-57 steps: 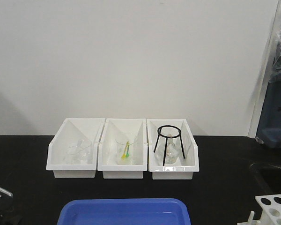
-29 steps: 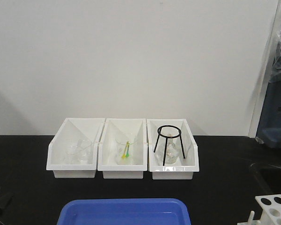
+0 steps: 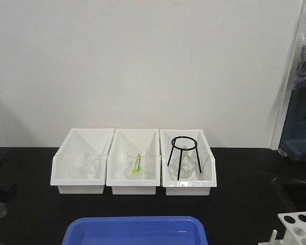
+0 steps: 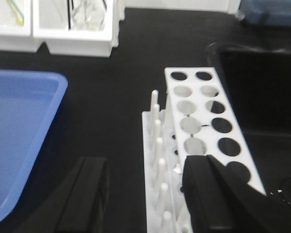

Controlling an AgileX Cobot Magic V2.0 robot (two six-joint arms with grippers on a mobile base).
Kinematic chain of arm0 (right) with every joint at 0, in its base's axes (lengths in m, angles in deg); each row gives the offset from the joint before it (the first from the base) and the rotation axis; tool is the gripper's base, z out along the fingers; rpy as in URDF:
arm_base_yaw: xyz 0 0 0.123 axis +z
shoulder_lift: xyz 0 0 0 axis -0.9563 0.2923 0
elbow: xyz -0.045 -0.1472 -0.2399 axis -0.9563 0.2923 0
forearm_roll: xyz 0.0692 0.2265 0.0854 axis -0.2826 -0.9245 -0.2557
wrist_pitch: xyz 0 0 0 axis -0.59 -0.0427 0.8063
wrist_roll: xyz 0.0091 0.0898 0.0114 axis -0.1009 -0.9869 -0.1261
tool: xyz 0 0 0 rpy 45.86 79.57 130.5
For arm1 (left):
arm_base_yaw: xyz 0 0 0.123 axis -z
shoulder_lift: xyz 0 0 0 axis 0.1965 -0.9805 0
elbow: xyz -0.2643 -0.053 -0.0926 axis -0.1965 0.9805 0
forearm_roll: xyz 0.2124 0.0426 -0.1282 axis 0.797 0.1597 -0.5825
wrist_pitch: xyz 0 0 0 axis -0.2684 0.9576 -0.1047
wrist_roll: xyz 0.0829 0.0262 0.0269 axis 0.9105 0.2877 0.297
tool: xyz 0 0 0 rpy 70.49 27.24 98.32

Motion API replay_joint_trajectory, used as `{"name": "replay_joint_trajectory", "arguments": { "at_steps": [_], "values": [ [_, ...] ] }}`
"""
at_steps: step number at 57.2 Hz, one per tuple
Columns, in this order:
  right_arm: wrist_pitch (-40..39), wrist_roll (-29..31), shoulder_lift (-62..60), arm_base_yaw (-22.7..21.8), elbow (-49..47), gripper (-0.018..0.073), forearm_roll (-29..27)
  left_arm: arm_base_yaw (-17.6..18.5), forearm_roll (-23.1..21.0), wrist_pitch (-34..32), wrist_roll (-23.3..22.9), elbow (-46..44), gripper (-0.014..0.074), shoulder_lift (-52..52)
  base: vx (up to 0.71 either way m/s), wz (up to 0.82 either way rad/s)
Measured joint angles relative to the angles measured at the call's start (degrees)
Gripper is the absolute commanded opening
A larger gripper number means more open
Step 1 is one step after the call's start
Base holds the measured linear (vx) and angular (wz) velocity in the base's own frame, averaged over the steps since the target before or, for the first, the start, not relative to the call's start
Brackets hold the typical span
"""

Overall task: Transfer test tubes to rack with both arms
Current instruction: 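Lift the test tube out of the beaker toward the right gripper, then grasp the lower part of the held test tube with the right gripper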

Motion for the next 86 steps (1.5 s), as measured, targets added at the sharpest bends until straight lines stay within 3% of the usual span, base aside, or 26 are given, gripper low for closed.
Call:
{"name": "replay_joint_trajectory", "arguments": {
  "at_steps": [7,16,28,38,44,50,56,63,73,86],
  "values": [
    [-5.47,7.28,3.58,0.0,0.0,0.0424,-6.8,2.49,0.0,0.14,-3.8,-1.95,-0.0001,-1.93,0.0,0.0],
    [-10.46,12.6,6.71,0.0,-0.61,0.0424,-15.35,8.34,0.0,-1.73,-8.97,-2.11,-0.0001,-5.45,0.0,0.0],
    [0.26,27.16,15.75,0.0,-7.3,0.0424,-19.32,17.16,0.0,-10.45,-17.03,-2.11,-0.0001,-11.9,0.0,0.0],
    [5.76,38.69,23.91,0.0,-15.89,0.0424,-31.92,23.68,1.61,-17.05,-26.92,-2.11,-0.0001,-17.25,0.0,0.0],
    [7.06,47.86,27.29,1.14,-19.97,0.0424,-39.25,26.51,6.31,-21.52,-35.95,-2.11,-0.0001,-20.09,0.0,0.0],
    [6.78,53.77,30.32,5.43,-22.89,0.0424,-43.25,28.15,14.32,-26.12,-47.95,-2.11,-0.0001,-23.14,0.0,0.0],
    [4.73,55.37,32.89,11.43,-24.82,0.0424,-43.77,28.56,24.76,-30.33,-60.56,-2.15,-0.0001,-25.79,0.0,0.0],
    [0.32,55.56,36.29,19.11,-26.86,0.0424,-41.43,28.58,35.76,-33.92,-70.92,-2.47,-0.0001,-28.53,0.0,0.0],
    [-5.02,54.79,40.02,24.73,-27.64,0.0429,-37.54,28.63,44.3,-35.33,-76.72,-2.48,-0.0001,-30.16,0.0,0.0],
    [-5.86,54.66,44.05,25.37,-27.71,0.0433,-36.97,28.63,47.02,-35.27,-77.78,-2.48,-0.0001,-31.1,0.0,0.0]
  ]
}}
